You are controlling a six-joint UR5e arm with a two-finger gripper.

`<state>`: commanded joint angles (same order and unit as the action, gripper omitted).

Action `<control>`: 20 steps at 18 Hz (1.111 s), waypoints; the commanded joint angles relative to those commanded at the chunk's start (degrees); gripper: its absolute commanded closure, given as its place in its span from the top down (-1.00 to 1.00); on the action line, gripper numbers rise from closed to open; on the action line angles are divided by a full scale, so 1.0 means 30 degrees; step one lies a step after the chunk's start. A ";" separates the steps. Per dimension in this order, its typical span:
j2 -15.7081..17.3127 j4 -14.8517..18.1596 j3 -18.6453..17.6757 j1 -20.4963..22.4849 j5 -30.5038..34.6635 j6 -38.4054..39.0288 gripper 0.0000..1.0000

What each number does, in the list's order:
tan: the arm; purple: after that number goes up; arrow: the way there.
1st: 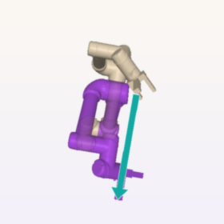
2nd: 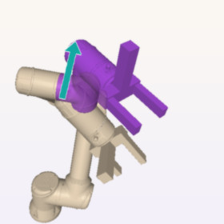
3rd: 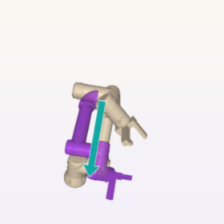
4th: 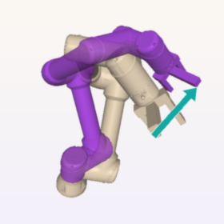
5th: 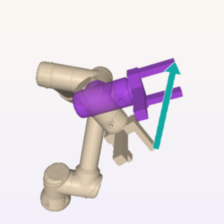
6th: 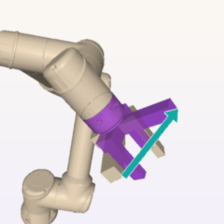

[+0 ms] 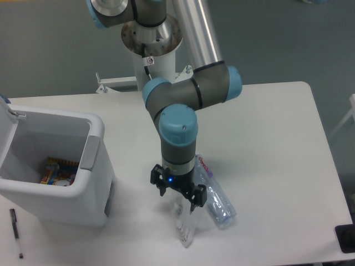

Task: Place the trash in the trash can
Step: 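Lower the gripper and close it on the plastic bag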

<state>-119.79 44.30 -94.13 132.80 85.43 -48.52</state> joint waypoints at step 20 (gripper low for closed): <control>-0.1084 -0.0001 0.2021 -0.0088 -0.0117 0.3837 -0.88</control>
<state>-123.05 44.30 -88.07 132.54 85.08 -37.01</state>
